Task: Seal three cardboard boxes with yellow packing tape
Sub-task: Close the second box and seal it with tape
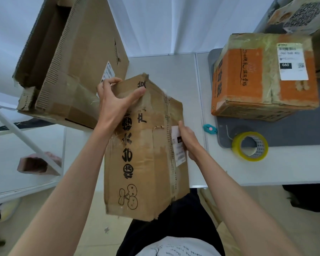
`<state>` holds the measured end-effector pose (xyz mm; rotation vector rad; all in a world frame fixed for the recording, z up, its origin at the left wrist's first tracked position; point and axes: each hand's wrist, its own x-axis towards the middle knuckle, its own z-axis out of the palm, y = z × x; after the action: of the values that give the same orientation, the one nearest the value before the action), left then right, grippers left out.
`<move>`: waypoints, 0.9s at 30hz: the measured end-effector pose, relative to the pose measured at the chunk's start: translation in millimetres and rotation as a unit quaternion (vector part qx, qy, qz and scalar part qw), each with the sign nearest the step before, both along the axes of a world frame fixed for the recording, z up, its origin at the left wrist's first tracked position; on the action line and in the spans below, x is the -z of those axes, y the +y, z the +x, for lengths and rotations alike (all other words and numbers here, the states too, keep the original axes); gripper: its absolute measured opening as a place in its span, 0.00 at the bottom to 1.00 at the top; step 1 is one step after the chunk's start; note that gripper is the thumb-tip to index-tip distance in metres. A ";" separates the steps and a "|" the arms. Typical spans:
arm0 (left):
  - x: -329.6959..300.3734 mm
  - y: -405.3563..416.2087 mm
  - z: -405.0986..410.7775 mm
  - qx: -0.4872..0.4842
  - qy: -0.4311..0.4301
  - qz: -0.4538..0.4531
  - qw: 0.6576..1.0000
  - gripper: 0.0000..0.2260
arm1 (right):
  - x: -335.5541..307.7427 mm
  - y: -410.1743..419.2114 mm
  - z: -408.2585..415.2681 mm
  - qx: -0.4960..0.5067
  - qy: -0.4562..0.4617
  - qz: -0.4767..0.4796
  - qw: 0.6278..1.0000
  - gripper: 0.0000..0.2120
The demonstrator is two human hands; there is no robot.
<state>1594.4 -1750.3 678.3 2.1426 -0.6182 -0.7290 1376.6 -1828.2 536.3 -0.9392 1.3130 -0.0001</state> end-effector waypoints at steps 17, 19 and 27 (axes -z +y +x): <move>78.9 73.9 -42.1 0.006 0.252 0.104 0.962 0.35 | -60.5 -21.0 -53.6 0.029 0.079 -0.110 0.990 0.22; 79.8 90.2 -54.5 0.004 0.276 0.130 0.952 0.33 | -60.4 -4.2 -64.4 0.023 0.076 -0.059 0.995 0.32; 79.7 118.4 -83.6 -0.023 0.333 0.229 0.914 0.36 | -77.7 51.6 -93.6 0.039 0.132 0.062 0.989 0.43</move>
<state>1510.8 -1631.8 598.6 2.0928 -0.0229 -1.6055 1283.0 -1776.7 614.1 -0.8000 1.5755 0.1491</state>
